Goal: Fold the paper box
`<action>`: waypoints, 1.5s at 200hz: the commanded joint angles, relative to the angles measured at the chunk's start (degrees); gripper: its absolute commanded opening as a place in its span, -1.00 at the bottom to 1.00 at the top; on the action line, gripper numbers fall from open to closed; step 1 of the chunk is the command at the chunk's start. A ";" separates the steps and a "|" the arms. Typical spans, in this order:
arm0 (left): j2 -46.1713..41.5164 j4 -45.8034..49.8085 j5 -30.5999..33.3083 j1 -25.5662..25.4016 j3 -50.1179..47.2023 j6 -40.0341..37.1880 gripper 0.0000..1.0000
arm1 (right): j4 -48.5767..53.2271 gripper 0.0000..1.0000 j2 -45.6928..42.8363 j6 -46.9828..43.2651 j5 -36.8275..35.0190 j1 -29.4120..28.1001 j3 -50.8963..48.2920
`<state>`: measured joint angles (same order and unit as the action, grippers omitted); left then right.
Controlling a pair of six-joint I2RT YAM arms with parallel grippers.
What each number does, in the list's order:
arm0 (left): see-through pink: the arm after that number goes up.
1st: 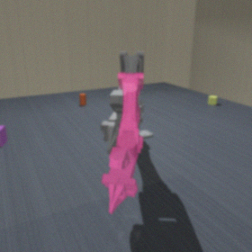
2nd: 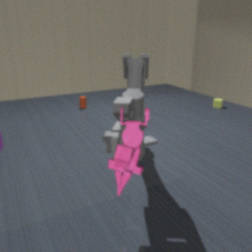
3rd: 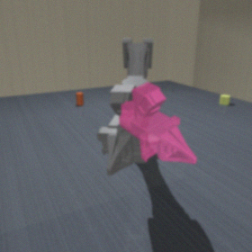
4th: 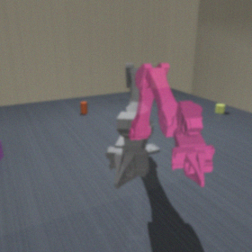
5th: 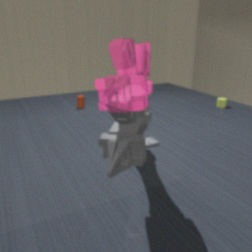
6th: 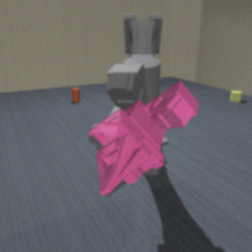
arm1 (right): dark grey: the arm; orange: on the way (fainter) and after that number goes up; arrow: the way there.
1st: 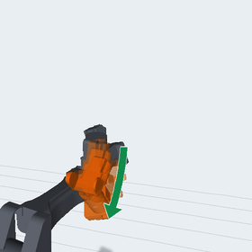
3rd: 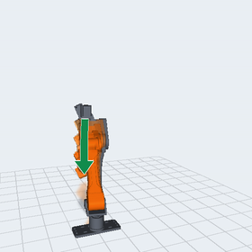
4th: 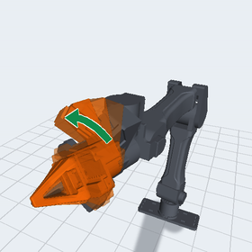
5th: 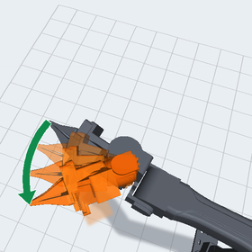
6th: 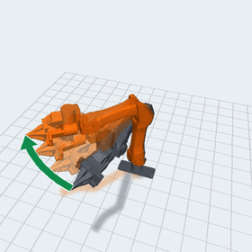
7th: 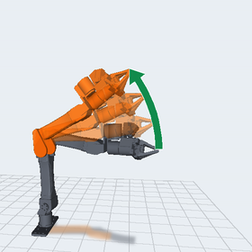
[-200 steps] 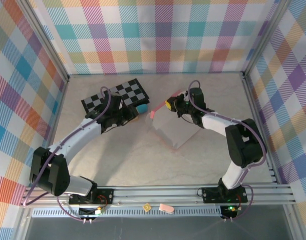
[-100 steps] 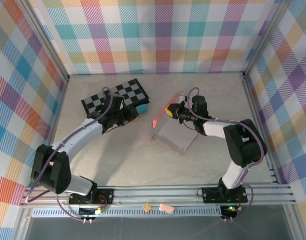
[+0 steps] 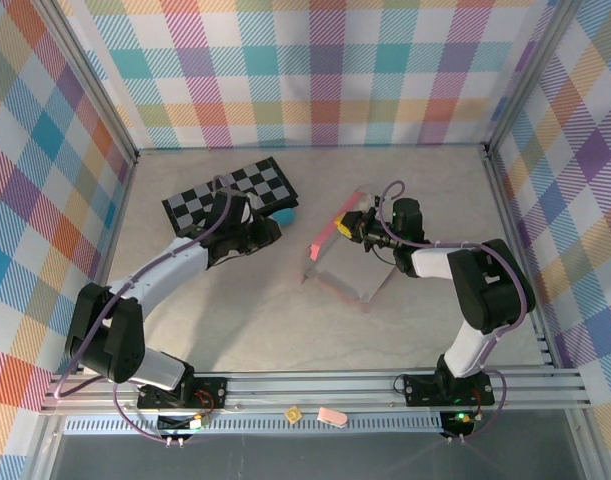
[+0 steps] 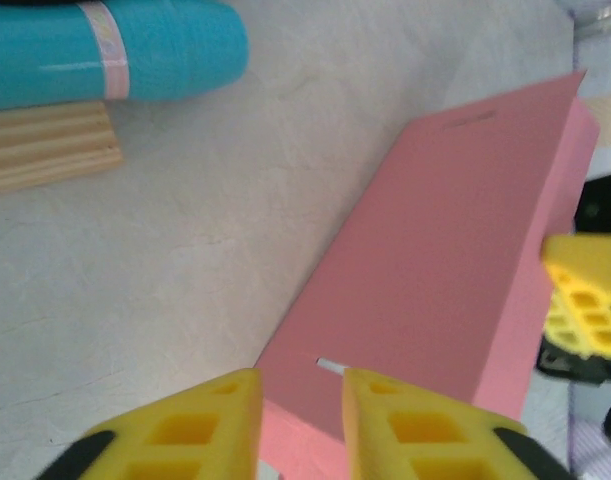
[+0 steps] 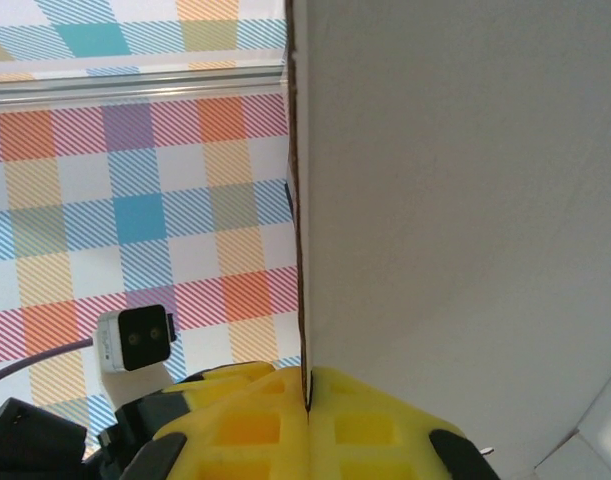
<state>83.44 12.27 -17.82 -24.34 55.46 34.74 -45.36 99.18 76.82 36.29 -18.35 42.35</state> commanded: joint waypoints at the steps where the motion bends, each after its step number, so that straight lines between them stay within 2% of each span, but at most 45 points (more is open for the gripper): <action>1: 1.87 -0.21 -3.32 -2.13 -3.09 -11.61 -0.59 | 3.68 -1.00 1.22 -2.27 0.97 0.26 1.25; 9: 2.22 -0.67 -3.10 -2.54 -4.20 -14.25 -0.65 | 4.60 -1.00 1.22 -2.58 0.99 0.39 1.61; 25: 2.39 -3.16 -2.81 -3.54 -6.43 -18.12 -0.65 | 6.09 -1.00 1.05 -3.41 1.18 0.34 1.95; 57: 3.27 -11.96 -2.85 -7.00 -10.59 -21.93 -0.52 | 6.60 -1.00 1.60 -3.35 1.42 0.33 2.23; 94: 4.51 -21.93 1.24 -11.52 -14.18 -23.49 -0.44 | 6.91 -1.00 2.35 -3.35 1.55 0.34 3.74; 128: 5.34 -29.99 4.89 -12.97 -16.65 -23.58 -0.42 | 5.35 -1.00 2.95 -2.41 1.57 0.42 4.00; 184: 8.00 -35.59 5.77 -15.24 -16.23 -22.78 -0.39 | 3.10 -1.00 3.30 -0.82 1.06 0.49 3.98; 275: 10.62 -36.88 9.57 -17.14 -12.48 -23.56 -0.38 | 2.58 -1.00 3.29 0.55 0.61 0.85 6.52; 300: 10.65 -36.54 10.61 -17.20 -11.25 -24.31 -0.37 | -0.26 -1.00 3.38 1.80 1.21 1.56 6.26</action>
<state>93.60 -21.34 -9.08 -40.77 41.47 12.10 -42.52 102.21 77.34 36.45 -17.37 47.62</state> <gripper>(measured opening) 0.311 0.055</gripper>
